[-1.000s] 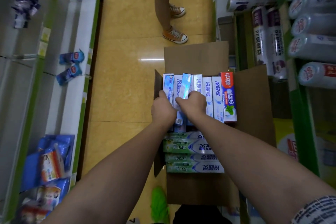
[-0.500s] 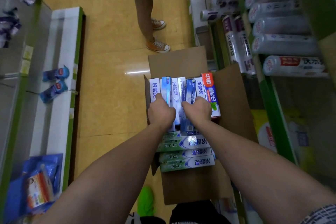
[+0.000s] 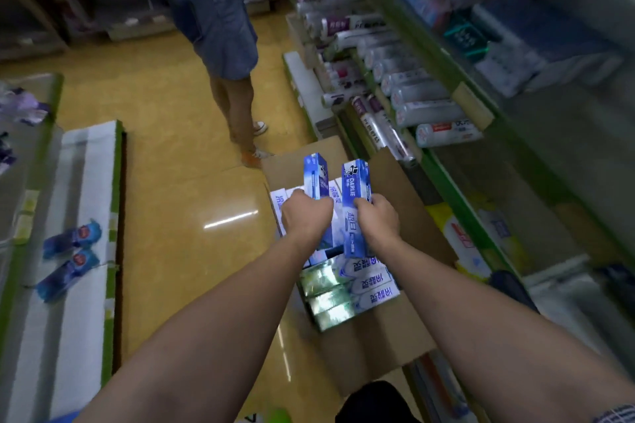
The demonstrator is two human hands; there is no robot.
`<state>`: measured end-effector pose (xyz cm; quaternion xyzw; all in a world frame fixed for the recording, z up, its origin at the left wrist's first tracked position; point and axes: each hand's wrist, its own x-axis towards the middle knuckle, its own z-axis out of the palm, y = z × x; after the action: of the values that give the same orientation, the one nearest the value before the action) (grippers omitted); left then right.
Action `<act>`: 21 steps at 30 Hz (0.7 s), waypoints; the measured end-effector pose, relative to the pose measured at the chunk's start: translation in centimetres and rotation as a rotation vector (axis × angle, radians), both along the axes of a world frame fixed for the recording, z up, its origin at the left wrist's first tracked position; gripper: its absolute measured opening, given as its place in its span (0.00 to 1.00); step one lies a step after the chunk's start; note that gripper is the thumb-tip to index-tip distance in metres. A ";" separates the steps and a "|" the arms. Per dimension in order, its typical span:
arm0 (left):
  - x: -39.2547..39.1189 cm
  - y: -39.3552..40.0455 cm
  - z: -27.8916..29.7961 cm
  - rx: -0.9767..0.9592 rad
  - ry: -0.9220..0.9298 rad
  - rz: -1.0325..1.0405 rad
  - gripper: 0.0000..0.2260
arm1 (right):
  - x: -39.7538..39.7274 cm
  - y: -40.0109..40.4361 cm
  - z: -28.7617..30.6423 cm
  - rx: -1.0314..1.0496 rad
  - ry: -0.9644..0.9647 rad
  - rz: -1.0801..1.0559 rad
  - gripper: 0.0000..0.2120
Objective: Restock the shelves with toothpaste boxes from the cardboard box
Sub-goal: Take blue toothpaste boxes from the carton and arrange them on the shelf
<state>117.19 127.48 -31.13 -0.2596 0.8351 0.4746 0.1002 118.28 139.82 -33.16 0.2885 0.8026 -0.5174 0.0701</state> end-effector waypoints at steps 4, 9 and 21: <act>3.9 -0.1 3.3 0.111 0.085 -0.095 0.13 | 5.3 -0.3 3.5 -0.066 0.115 -0.129 0.07; 9.3 0.4 7.6 0.219 0.203 -0.238 0.13 | 12.3 0.0 7.1 -0.038 0.204 -0.300 0.07; 21.5 7.1 14.7 0.307 0.276 -0.567 0.21 | 26.8 5.6 14.6 0.092 0.285 -0.495 0.16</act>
<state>138.69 134.53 -16.47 0.0673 0.7986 0.5785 0.1518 145.11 145.40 -18.53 0.4029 0.7321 -0.5170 -0.1853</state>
